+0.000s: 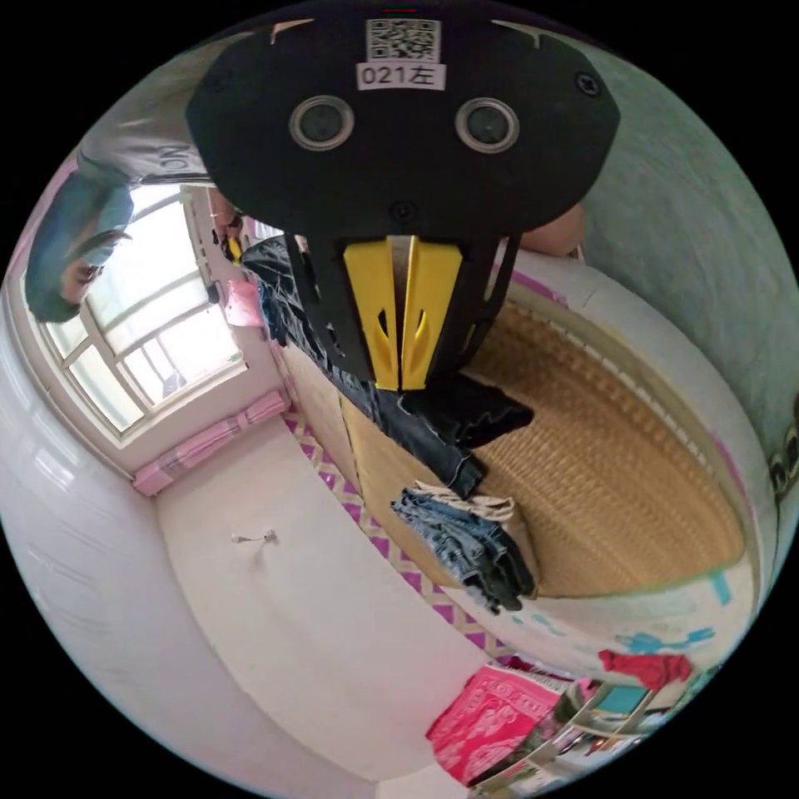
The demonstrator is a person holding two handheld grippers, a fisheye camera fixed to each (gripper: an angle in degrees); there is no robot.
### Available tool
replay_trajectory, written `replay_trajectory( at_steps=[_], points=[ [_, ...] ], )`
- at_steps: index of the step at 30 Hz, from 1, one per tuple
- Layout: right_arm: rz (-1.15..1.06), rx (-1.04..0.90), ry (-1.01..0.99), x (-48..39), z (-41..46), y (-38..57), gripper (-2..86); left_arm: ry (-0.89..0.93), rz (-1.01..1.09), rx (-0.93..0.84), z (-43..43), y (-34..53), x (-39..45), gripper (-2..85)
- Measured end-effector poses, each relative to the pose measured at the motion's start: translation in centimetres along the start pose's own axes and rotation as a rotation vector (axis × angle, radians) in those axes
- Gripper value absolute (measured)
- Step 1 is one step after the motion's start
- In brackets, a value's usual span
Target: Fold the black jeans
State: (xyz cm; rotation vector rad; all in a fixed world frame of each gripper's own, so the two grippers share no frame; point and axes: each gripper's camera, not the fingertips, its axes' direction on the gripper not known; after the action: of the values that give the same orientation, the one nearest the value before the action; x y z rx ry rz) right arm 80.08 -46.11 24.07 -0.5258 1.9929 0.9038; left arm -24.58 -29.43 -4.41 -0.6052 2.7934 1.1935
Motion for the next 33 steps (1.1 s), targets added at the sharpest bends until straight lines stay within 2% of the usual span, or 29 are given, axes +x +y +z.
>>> replay_trajectory(
  at_steps=[4, 10, 14, 18, 20, 22, 27, 33],
  points=[
    [-0.04, -0.019, -0.018, -1.7, 3.8, -4.4, 0.4, -0.046, 0.088, -0.043, 3.9, -4.2, 3.7, -0.9],
    [-0.078, -0.059, 0.053, -1.4, 14.5, -16.0, 0.7, -0.174, 0.161, -0.168, 17.0, -13.9, 5.4, -0.9],
    [-0.051, -0.098, 0.18, 3.3, 25.3, -25.0, 1.5, -0.291, 0.114, -0.27, 30.2, -18.8, 1.3, -0.9],
    [0.031, -0.182, 0.271, 12.7, 35.3, -29.7, 3.9, -0.345, -0.009, -0.376, 40.8, -17.3, -7.0, -0.9],
    [0.035, -0.148, 0.235, 15.2, 36.5, -29.2, 3.6, -0.365, -0.012, -0.384, 41.9, -15.6, -9.3, -0.9],
    [0.016, -0.11, 0.206, 15.8, 36.0, -28.3, 4.8, -0.308, -0.01, -0.361, 40.7, -14.0, -11.0, -0.8],
    [-0.173, -0.142, 0.252, 11.5, 34.2, -22.6, 5.3, -0.29, 0.065, -0.174, 30.9, -8.6, -11.8, 0.1],
    [-0.321, -0.267, 0.127, 6.1, 38.2, -12.4, 4.1, -0.291, 0.055, -0.337, 32.8, -0.4, -16.0, 9.2]
  ],
)
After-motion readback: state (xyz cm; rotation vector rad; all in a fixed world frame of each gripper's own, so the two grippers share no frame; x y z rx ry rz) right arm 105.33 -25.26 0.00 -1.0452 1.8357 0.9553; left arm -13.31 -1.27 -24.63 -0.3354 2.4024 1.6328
